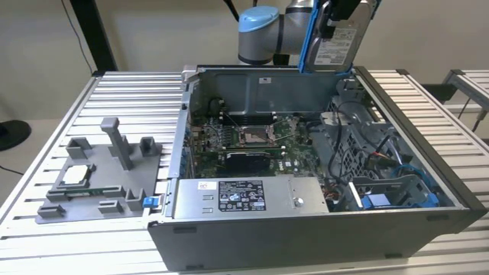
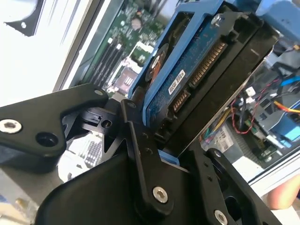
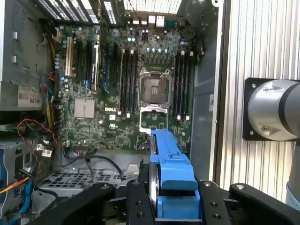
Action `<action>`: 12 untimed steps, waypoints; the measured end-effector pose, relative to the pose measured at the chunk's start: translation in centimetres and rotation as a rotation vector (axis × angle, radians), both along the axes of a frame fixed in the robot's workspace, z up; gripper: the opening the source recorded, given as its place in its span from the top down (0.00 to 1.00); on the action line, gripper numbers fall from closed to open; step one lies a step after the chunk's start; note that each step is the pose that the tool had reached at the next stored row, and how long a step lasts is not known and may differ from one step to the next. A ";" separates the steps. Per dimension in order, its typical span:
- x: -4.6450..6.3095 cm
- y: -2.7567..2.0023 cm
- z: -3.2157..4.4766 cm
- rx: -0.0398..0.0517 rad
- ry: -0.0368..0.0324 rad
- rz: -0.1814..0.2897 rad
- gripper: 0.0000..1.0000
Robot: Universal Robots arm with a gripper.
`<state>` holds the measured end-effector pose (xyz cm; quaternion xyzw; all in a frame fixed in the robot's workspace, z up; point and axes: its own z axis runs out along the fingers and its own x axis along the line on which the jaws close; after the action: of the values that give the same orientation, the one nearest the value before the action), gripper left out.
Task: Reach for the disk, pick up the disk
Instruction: 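Pick up the disk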
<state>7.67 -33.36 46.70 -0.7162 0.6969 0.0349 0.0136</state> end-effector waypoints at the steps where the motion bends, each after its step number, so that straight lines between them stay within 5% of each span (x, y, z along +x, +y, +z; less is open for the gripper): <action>1: 0.0 0.00 0.00 -0.0001 -0.0183 0.000 1.00; 3: 0.0 -0.01 0.00 0.0000 -0.0468 0.000 1.00; 5: 0.0 -0.04 -0.01 0.0002 -0.0670 0.000 1.00; 12: 0.0 -0.18 0.35 0.0002 -0.0705 0.000 1.00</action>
<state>7.67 -33.55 47.04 -0.7170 0.6960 0.0097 0.0382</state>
